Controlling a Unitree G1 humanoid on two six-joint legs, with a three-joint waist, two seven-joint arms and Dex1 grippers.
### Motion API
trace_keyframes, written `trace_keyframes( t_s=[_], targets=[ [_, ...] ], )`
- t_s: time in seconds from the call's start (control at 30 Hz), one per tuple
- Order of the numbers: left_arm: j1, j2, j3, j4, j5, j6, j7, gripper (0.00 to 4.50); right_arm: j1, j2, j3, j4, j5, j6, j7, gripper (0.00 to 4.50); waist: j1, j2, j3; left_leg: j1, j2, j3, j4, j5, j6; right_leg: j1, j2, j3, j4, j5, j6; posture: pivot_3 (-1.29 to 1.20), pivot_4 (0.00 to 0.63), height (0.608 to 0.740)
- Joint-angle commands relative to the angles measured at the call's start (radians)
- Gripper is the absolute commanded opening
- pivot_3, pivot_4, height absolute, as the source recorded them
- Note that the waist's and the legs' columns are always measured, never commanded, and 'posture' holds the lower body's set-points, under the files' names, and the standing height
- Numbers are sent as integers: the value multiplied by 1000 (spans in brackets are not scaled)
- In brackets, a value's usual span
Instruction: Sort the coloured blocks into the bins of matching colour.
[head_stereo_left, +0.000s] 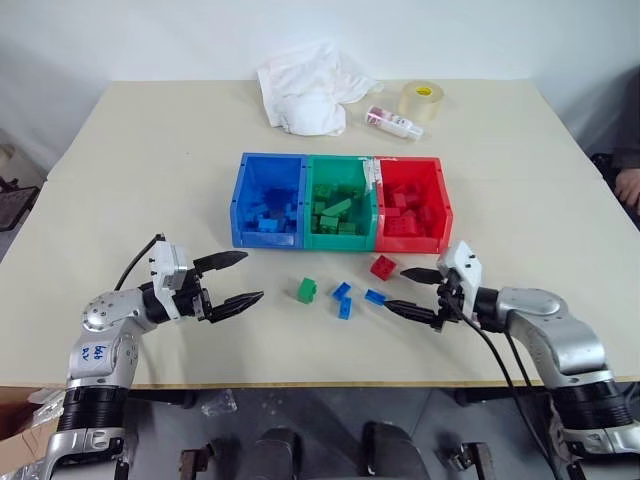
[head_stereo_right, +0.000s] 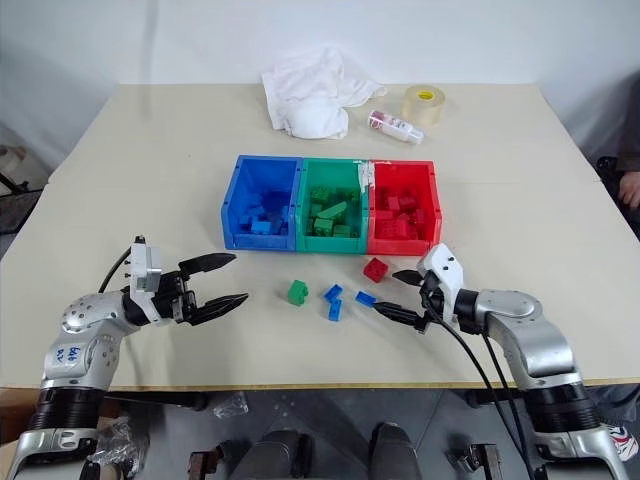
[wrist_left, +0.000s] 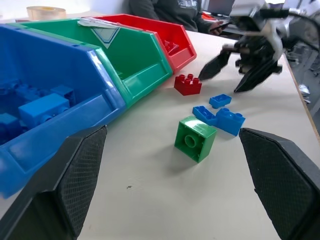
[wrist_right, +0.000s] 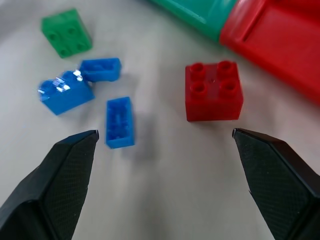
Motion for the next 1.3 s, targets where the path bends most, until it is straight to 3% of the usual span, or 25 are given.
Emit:
trace_keyframes(
  t_s=[0.03, 0.3, 0.4, 0.6, 0.67, 0.83, 0.97, 1.03, 1.17, 1.3],
  targets=[
    [17, 9, 22, -60, -22, 5, 15, 4500, -50, 31, -4, 67, -23, -64, -13, 4491, -1, 0, 0, 0, 0, 0, 0, 0, 0, 0, 0, 0, 0, 0, 0, 0, 150, 740],
    [33, 4, 23, -80, -25, 14, 31, 4500, -146, 123, 15, 228, -76, -164, -37, 4491, -3, 0, 0, 0, 0, 0, 0, 0, 0, 0, 0, 0, 0, 0, 0, 0, 150, 740],
    [32, 1, 21, -81, -26, 14, 32, 4500, -144, 150, 3, 221, -68, -177, -45, 3830, -4, 0, 0, 0, 0, 0, 0, 0, 0, 0, 0, 0, 1, 0, 0, 0, 150, 740],
    [26, 0, 21, -70, -26, 11, 30, 4500, -64, 115, -26, 32, -26, -120, -33, 1760, 0, 0, 0, 0, 0, -1, -1, 0, 0, -1, 0, 0, 1, 0, 0, 0, 150, 740],
    [23, -1, 19, -63, -25, 9, 28, 4500, -44, 88, -50, -66, 7, -77, -35, 1481, 0, 0, 0, 0, -1, -1, 0, 0, 0, 0, 0, 0, 1, 0, 0, 0, 150, 740],
    [5, -11, 9, -44, -19, 2, 24, 4500, -81, 39, -111, -194, 70, -2, -68, 1481, 1, 0, 0, 0, 0, -1, 0, 0, 0, 0, 0, 0, 1, 0, 0, 0, 150, 740],
    [-24, -22, -4, -16, -11, -5, 17, 4500, -239, 35, -139, -76, 37, -49, -109, 1481, -4, 0, 0, 0, 0, 1, 0, 0, 0, -1, 0, 1, 1, 0, 0, 0, 150, 740],
    [-43, -29, -12, 4, -6, -14, 11, 4500, -350, 32, -117, 78, -23, -99, -121, 1481, -3, 0, 0, 0, 0, 0, -1, 0, 0, -1, 1, 0, 1, 0, 0, 0, 150, 740],
    [-61, -37, -17, 24, -2, -27, 6, 4500, -465, 37, -92, 268, -79, -170, -98, 2875, -2, 0, 0, 0, 0, 0, -1, 0, 0, -1, 0, 0, 1, 0, 0, 0, 150, 740],
    [-62, -38, -15, 25, -2, -32, 4, 4500, -501, 37, -83, 326, -93, -223, -69, 4292, -3, 0, 0, 0, -1, -1, -2, 0, 0, -1, 0, -1, 1, 0, 0, 0, 150, 740]
  ],
)
